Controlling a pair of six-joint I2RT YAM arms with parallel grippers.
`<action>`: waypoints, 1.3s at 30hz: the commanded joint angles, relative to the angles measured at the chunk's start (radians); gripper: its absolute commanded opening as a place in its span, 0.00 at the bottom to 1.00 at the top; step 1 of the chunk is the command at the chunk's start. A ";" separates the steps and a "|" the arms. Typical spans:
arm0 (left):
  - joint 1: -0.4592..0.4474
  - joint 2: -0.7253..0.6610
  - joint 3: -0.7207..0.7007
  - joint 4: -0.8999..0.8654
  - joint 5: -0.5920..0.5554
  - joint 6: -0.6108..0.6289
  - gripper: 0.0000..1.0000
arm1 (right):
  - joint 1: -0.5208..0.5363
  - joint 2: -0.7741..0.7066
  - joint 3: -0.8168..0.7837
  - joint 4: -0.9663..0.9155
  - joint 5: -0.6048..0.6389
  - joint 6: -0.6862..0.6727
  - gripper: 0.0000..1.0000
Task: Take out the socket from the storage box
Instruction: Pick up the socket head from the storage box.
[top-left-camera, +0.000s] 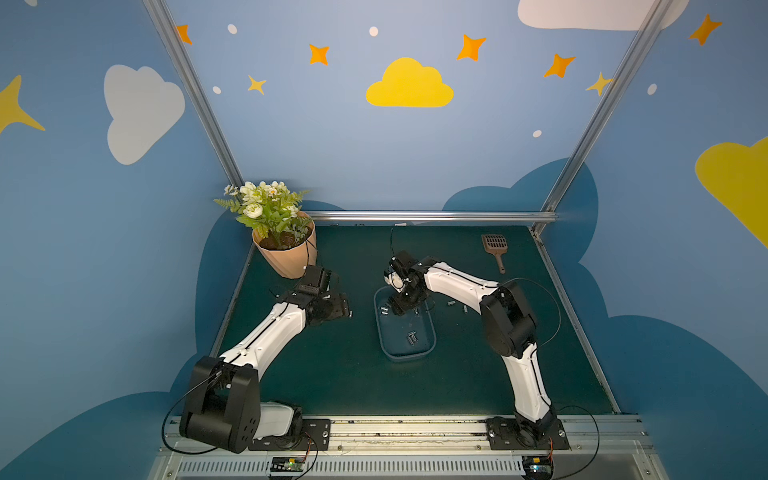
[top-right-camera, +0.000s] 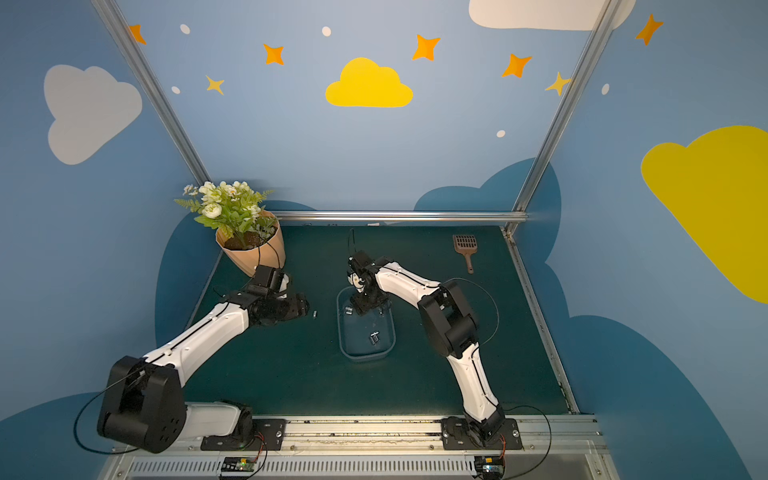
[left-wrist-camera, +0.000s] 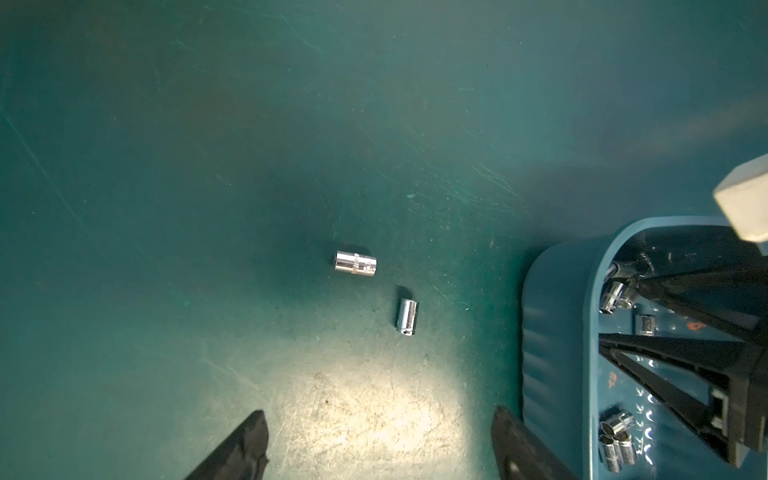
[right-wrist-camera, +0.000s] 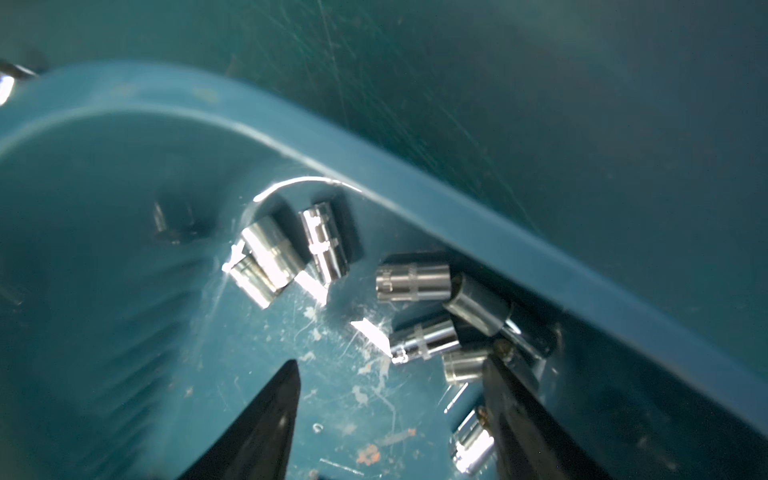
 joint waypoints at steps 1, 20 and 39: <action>0.005 -0.013 -0.009 0.001 0.011 -0.003 0.85 | 0.004 0.027 0.004 -0.011 -0.003 -0.004 0.69; 0.004 -0.021 -0.014 0.003 0.021 -0.008 0.84 | 0.039 -0.034 -0.058 0.013 -0.074 -0.035 0.69; 0.004 -0.049 -0.032 0.004 0.018 -0.011 0.85 | 0.027 0.030 0.011 0.006 0.007 0.054 0.56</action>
